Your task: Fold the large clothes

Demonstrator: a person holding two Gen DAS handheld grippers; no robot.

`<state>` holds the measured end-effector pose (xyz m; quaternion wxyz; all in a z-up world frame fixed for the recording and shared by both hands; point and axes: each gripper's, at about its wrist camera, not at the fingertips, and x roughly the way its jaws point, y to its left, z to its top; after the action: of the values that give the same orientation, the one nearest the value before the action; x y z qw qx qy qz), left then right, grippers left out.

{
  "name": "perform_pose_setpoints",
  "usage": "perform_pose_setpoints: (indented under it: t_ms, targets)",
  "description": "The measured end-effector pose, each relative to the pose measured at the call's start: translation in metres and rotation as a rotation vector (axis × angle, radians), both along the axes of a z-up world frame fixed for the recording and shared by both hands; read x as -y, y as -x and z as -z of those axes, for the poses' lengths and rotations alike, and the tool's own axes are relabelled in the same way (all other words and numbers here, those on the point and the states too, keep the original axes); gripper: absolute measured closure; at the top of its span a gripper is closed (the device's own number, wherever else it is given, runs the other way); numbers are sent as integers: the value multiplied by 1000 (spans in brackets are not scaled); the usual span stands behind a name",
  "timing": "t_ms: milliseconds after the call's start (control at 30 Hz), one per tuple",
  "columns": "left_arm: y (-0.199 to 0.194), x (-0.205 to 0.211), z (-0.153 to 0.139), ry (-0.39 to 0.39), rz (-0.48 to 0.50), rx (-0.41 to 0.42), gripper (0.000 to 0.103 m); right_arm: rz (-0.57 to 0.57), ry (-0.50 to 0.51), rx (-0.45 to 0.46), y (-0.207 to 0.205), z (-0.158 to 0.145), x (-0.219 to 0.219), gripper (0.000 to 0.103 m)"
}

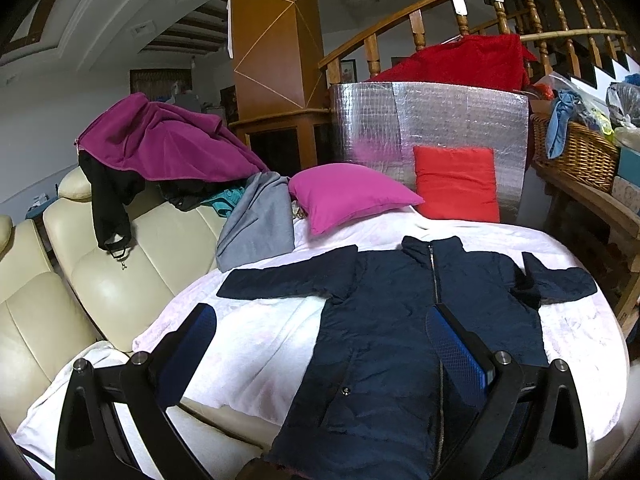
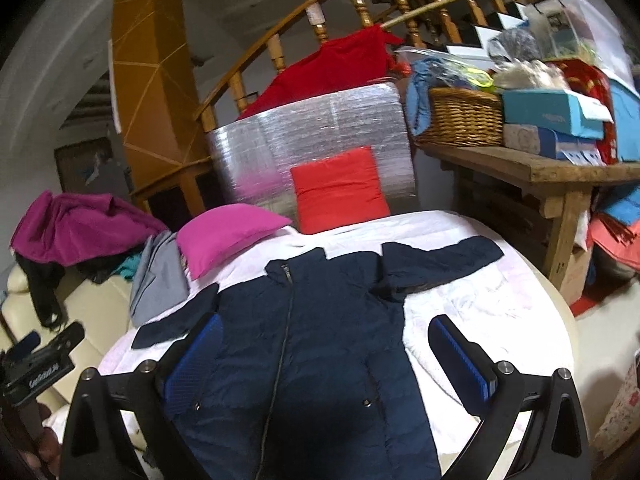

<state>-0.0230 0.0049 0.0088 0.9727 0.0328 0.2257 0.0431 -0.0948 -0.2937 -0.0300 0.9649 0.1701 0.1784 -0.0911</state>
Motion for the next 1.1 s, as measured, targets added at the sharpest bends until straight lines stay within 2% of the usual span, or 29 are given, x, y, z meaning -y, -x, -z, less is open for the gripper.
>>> perform_pose_setpoints:
  t_ms: [133,267,333,400,467,533,600,667,833,967,1033,1100]
  targets:
    - [-7,3,2,-6,0,-6,0,50,-26,42,2,-6,21,0]
    - [-16,8,4,-13,1,-14,0,75,47,151,9,-20,30,0]
    - [-20,12,4,-18,2,-18,0,70,80,213,12,-25,34,0]
    - [-25,16,4,-24,0,-20,0,40,61,215,5,-23,41,0]
    - [-31,20,5,-32,-1,-23,0,-1,45,268,1,-16,50,0]
    - [-37,25,6,-42,-1,-27,0,21,51,177,-18,-9,61,0]
    - [-48,33,7,-51,6,-40,0,-17,40,154,-34,-1,75,0]
    - [-68,47,10,-47,46,-74,0,12,-6,112,-54,13,100,0]
    - [-145,86,42,0,102,-218,0,64,-278,-32,-125,72,198,0]
    - [-227,118,108,43,101,-425,0,120,-527,-89,-178,125,278,0]
    - [-253,125,135,67,90,-487,0,144,-657,-106,-208,155,311,0]
    - [-277,129,160,94,53,-522,0,158,-719,-99,-231,173,334,4]
